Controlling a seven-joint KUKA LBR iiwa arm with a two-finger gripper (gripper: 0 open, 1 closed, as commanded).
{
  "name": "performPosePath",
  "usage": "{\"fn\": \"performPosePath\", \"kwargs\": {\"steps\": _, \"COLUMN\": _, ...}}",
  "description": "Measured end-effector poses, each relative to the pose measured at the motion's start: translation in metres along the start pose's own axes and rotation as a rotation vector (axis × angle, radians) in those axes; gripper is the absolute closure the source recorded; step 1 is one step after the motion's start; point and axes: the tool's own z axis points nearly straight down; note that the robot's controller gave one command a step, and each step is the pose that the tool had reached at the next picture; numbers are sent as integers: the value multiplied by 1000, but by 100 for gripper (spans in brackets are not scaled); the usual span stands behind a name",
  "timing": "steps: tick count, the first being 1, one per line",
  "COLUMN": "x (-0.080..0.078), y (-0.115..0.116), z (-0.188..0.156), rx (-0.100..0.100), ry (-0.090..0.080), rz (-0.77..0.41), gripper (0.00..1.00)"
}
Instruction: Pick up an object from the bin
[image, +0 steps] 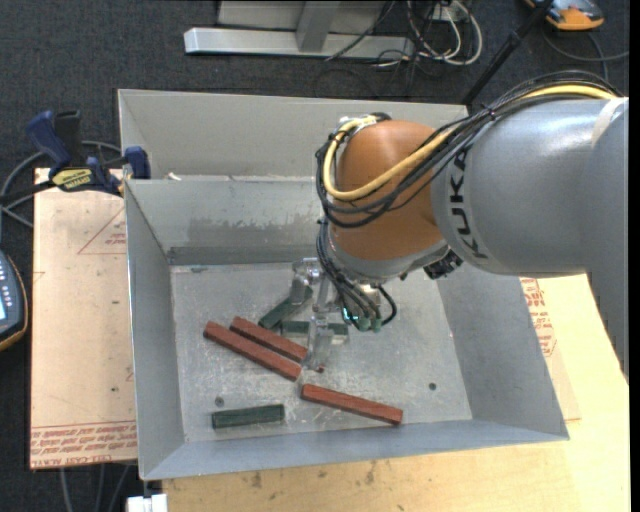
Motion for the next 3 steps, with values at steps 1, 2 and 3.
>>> {"fn": "performPosePath", "kwargs": {"steps": 1, "x": 15, "y": -11, "z": 90, "rx": 1, "ry": -1, "rz": -124, "gripper": 0}}
{"fn": "performPosePath", "kwargs": {"steps": 2, "x": -7, "y": -78, "z": 108, "rx": -1, "ry": -13, "rz": -45, "gripper": 0}}
{"fn": "performPosePath", "kwargs": {"steps": 3, "x": 10, "y": -101, "z": 107, "rx": -3, "ry": -13, "rz": 101, "gripper": 0}}
